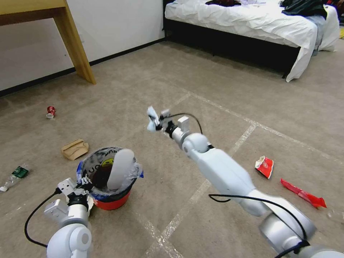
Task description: Pick up the trash bin and place the garbage on the floor into it.
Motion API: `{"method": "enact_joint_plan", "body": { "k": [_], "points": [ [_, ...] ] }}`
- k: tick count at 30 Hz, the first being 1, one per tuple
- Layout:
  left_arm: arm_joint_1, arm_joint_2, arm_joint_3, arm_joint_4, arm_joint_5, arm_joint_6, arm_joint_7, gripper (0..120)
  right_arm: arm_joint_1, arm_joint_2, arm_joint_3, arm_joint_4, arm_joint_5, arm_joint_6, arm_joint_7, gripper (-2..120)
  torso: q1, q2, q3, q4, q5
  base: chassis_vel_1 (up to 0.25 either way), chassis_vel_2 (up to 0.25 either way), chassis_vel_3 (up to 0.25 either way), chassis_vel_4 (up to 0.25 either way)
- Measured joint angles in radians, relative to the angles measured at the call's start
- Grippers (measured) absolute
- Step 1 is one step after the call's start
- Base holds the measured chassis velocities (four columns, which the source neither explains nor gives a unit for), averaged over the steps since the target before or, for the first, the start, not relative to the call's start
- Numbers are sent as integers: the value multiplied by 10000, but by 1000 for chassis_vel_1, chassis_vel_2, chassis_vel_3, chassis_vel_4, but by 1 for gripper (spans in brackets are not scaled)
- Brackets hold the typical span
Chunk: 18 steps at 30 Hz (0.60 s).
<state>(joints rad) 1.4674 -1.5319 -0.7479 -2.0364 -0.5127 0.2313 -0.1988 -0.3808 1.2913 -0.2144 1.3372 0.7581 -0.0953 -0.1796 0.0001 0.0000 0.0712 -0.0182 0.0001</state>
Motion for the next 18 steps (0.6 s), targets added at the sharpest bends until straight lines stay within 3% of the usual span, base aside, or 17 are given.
{"method": "enact_joint_plan", "body": {
  "k": [5, 8, 13, 18],
  "points": [
    [-254, 113, 239, 197, -57, -61, 104, 4, -188, -908, 255, 1363, 1144, -172, -94, 1, 0, 0, 0, 0, 3, 0, 0, 0, 0],
    [-468, 278, 581, 338, -213, -83, 189, 4, -680, -2480, 558, 3335, 2308, -448, -159, 1, 0, 1, -1, -6, 2, 0, 0, 0, 0],
    [-429, 363, 898, 299, -347, -83, 265, 4, -1217, -3217, 563, 4425, 2470, -488, -457, 1, 0, 1, -1, -1, 1, 0, 0, 0, 0],
    [-364, 378, 1273, 196, -387, -83, 427, 4, -1594, -3407, 382, 4818, 2330, -441, -670, 1, -1, 1, -1, 0, 1, 0, 0, 0, 0]
  ]
}}
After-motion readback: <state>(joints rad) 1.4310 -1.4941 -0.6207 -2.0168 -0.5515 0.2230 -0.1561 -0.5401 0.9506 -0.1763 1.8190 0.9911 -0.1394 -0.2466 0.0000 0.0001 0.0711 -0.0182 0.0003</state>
